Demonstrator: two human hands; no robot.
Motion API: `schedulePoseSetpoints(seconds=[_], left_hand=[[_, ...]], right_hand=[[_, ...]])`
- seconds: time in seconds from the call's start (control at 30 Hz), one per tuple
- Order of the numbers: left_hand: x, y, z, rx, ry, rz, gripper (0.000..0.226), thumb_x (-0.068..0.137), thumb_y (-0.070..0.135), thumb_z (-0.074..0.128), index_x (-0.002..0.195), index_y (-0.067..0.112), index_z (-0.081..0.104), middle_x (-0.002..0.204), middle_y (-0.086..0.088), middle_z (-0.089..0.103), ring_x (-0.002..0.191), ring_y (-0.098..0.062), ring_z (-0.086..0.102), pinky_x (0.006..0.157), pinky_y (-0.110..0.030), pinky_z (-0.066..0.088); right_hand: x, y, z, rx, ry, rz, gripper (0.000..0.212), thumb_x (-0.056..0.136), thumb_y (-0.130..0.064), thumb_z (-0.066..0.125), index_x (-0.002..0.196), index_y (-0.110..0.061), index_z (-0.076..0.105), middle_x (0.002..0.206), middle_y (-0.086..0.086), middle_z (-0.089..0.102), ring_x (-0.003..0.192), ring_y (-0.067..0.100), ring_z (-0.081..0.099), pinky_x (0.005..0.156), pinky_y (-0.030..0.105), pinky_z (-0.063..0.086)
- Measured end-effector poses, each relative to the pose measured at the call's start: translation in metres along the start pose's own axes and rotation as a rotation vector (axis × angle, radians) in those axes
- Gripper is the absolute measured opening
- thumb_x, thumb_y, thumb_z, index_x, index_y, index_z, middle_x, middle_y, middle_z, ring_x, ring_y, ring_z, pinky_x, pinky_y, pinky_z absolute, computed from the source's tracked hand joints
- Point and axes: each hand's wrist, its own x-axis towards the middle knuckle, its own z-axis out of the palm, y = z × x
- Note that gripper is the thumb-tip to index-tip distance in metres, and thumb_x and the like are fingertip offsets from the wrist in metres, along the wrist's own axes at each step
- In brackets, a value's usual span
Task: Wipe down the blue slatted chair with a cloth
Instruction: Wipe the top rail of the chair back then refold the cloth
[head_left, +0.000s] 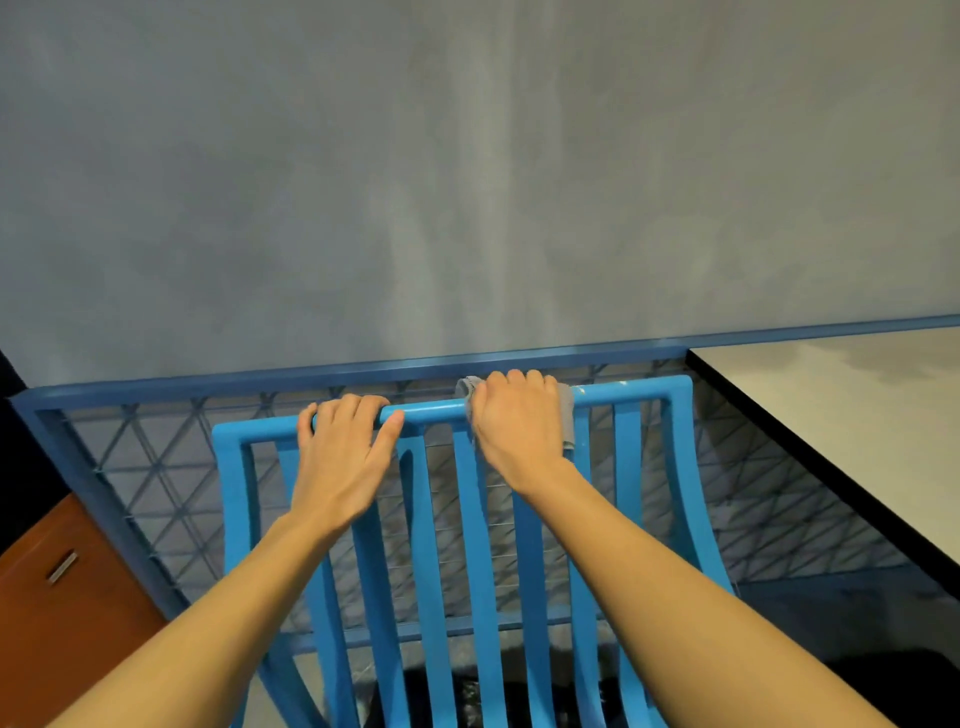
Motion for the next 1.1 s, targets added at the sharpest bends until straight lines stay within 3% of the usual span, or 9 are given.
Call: schedulePoseSetpoints(seconds=[0.07, 0.23, 0.33, 0.43, 0.57, 0.73, 0.87, 1.1], left_hand=[[-0.001, -0.001, 0.002, 0.003, 0.004, -0.004, 0.051, 0.093, 0.054, 0.015, 0.107, 0.026, 0.056, 0.098, 0.008, 0.051, 0.101, -0.012, 0.043, 0.109, -0.042, 0.021], [0.008, 0.000, 0.002, 0.066, -0.015, -0.062, 0.045, 0.095, 0.051, 0.018, 0.093, 0.028, 0.057, 0.092, 0.008, 0.055, 0.098, -0.017, 0.048, 0.104, -0.045, 0.024], [0.017, 0.009, 0.001, 0.048, -0.068, -0.076, 0.040, 0.101, 0.043, 0.025, 0.085, 0.027, 0.058, 0.087, 0.008, 0.058, 0.094, -0.016, 0.050, 0.102, -0.047, 0.024], [0.024, 0.030, 0.008, -0.008, -0.081, -0.063, 0.040, 0.101, 0.039, 0.026, 0.076, 0.024, 0.054, 0.076, 0.007, 0.058, 0.084, -0.018, 0.053, 0.097, -0.043, 0.028], [0.034, 0.054, 0.018, -0.059, -0.086, -0.105, 0.042, 0.102, 0.036, 0.024, 0.067, 0.024, 0.044, 0.066, 0.004, 0.055, 0.076, -0.020, 0.053, 0.090, -0.041, 0.029], [0.032, 0.062, 0.025, -0.044, -0.080, -0.012, 0.040, 0.103, 0.031, 0.024, 0.073, 0.023, 0.049, 0.068, 0.005, 0.054, 0.073, -0.019, 0.051, 0.085, -0.040, 0.030], [0.025, 0.058, 0.031, -0.045, -0.055, 0.015, 0.032, 0.103, 0.028, 0.029, 0.081, 0.025, 0.051, 0.074, 0.006, 0.052, 0.076, -0.017, 0.047, 0.089, -0.038, 0.029], [0.022, 0.060, 0.033, -0.035, -0.034, 0.023, 0.030, 0.104, 0.030, 0.028, 0.087, 0.024, 0.053, 0.079, 0.006, 0.053, 0.079, -0.016, 0.047, 0.095, -0.039, 0.031]], right_hand=[[0.007, -0.009, -0.005, -0.053, -0.065, -0.079, 0.019, 0.093, -0.018, 0.043, 0.092, -0.012, 0.061, 0.088, 0.006, 0.064, 0.082, 0.031, 0.056, 0.070, 0.040, 0.033], [0.008, -0.054, -0.008, -0.026, -0.033, -0.157, 0.016, 0.090, -0.020, 0.049, 0.091, -0.013, 0.063, 0.086, 0.006, 0.065, 0.079, 0.030, 0.059, 0.066, 0.038, 0.033], [0.006, -0.050, 0.004, 0.103, 0.078, -0.185, 0.025, 0.098, -0.028, 0.042, 0.084, -0.015, 0.059, 0.081, 0.005, 0.064, 0.073, 0.027, 0.057, 0.065, 0.039, 0.036], [0.005, -0.027, 0.009, 0.176, 0.062, -0.282, 0.027, 0.101, -0.027, 0.035, 0.089, -0.014, 0.055, 0.085, 0.006, 0.062, 0.076, 0.027, 0.055, 0.068, 0.039, 0.034], [0.007, -0.009, 0.009, 0.165, 0.077, -0.266, 0.024, 0.100, -0.025, 0.037, 0.089, -0.014, 0.056, 0.086, 0.007, 0.063, 0.077, 0.027, 0.056, 0.069, 0.039, 0.035], [0.004, 0.025, 0.010, 0.202, 0.091, -0.251, 0.034, 0.103, -0.035, 0.030, 0.089, -0.016, 0.055, 0.084, 0.004, 0.061, 0.074, 0.023, 0.051, 0.071, 0.039, 0.036], [-0.003, 0.069, 0.009, 0.211, 0.084, -0.229, 0.031, 0.104, -0.037, 0.030, 0.085, -0.020, 0.049, 0.077, -0.004, 0.045, 0.069, 0.018, 0.038, 0.069, 0.036, 0.033], [-0.009, 0.135, 0.009, 0.146, 0.106, -0.160, 0.036, 0.102, -0.041, 0.022, 0.082, -0.023, 0.045, 0.075, -0.005, 0.045, 0.066, 0.016, 0.039, 0.066, 0.030, 0.029]])
